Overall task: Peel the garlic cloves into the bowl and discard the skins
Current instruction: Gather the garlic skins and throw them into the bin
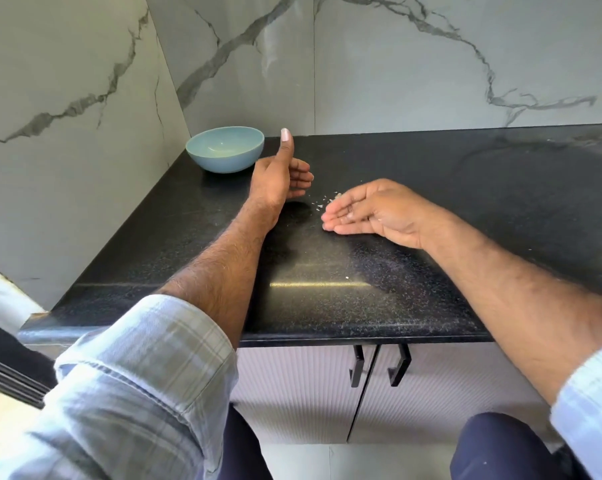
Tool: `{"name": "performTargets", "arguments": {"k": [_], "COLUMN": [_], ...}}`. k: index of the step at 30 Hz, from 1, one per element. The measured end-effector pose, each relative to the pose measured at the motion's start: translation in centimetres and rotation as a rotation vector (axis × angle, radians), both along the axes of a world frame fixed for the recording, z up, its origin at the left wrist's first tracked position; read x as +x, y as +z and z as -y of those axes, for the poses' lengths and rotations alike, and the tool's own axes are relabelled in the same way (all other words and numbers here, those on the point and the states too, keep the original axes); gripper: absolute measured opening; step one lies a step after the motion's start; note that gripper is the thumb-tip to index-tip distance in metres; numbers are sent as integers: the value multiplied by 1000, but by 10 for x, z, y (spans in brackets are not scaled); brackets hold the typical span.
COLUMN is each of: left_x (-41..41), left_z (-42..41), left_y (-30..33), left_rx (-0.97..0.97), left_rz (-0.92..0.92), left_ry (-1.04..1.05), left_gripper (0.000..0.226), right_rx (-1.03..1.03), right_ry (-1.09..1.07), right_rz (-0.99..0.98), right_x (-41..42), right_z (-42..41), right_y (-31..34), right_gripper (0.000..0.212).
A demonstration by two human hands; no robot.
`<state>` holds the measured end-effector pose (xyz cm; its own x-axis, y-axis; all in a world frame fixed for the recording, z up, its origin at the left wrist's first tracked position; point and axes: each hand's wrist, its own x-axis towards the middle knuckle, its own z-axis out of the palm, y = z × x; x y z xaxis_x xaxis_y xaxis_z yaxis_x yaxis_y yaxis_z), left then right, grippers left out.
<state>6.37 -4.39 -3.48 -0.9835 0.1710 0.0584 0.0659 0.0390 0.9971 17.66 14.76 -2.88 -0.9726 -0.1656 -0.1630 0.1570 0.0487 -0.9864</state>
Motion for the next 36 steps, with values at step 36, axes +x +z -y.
{"name": "performTargets", "arguments": {"k": [36], "left_x": [7], "left_z": [6], "left_y": [-11], "left_rx": [156], "left_rz": [-70], "left_ry": [73], "left_gripper": [76], "right_rx": [1480], "right_ry": [125], "right_rz": [-784], "right_x": [-26], "right_z": [-13], "right_y": [-9], "right_gripper": [34]}}
